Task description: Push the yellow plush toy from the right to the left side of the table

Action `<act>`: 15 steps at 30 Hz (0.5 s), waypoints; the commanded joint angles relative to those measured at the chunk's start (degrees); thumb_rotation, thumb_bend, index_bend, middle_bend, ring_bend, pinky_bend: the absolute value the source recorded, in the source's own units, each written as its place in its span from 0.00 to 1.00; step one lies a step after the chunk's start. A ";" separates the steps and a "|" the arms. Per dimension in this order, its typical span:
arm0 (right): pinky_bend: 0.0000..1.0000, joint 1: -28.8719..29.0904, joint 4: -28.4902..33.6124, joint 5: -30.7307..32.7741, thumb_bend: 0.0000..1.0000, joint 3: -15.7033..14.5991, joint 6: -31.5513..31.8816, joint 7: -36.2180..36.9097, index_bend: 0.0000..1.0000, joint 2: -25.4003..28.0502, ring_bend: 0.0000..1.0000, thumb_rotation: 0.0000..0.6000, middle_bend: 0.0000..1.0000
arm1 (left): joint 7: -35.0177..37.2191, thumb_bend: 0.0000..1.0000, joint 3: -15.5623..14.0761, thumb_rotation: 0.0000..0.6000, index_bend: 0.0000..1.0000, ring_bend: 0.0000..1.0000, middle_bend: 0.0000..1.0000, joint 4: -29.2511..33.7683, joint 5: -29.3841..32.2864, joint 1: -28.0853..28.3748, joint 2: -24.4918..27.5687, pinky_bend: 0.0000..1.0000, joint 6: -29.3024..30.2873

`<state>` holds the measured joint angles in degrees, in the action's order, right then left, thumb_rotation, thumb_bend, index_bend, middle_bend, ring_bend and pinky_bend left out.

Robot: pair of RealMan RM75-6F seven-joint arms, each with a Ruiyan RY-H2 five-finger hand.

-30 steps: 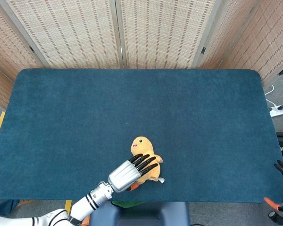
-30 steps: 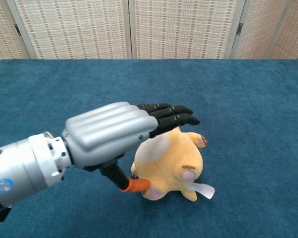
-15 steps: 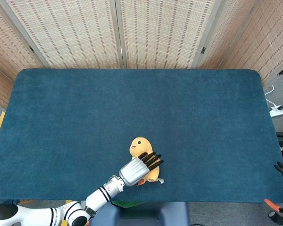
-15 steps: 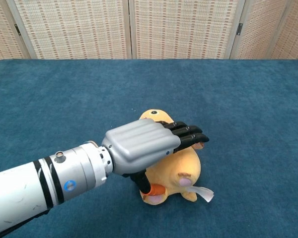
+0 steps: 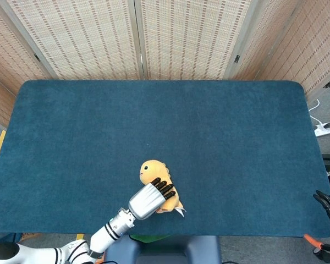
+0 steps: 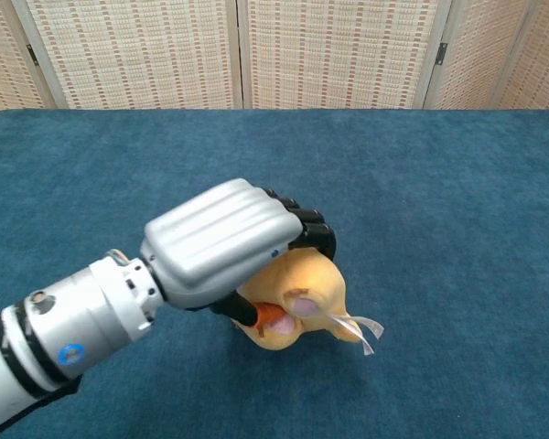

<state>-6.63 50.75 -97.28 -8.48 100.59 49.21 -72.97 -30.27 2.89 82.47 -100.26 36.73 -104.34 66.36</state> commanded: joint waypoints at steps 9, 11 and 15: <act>0.00 1.34 7.11 -3.84 0.11 -1.11 -0.33 -8.30 0.00 1.40 0.00 1.00 0.00 | -1.66 0.65 -10.49 1.00 0.74 0.74 0.87 6.46 -10.57 -7.90 21.29 1.00 13.04; 0.00 1.58 9.13 -4.71 0.11 -1.43 -0.42 -10.48 0.00 1.79 0.00 1.00 0.00 | 0.43 0.64 -11.43 1.00 0.74 0.74 0.87 3.12 -10.16 -8.95 22.29 1.00 13.63; 0.00 1.88 12.72 -5.60 0.11 -1.81 -1.03 -14.26 0.00 2.51 0.00 1.00 0.00 | 7.21 0.64 -12.42 1.00 0.74 0.74 0.86 -4.29 -8.02 -10.73 21.71 1.00 14.07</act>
<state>-5.01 62.05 -102.24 -9.98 99.93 36.41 -70.94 -27.68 -8.53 82.96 -109.42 27.64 -82.49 79.54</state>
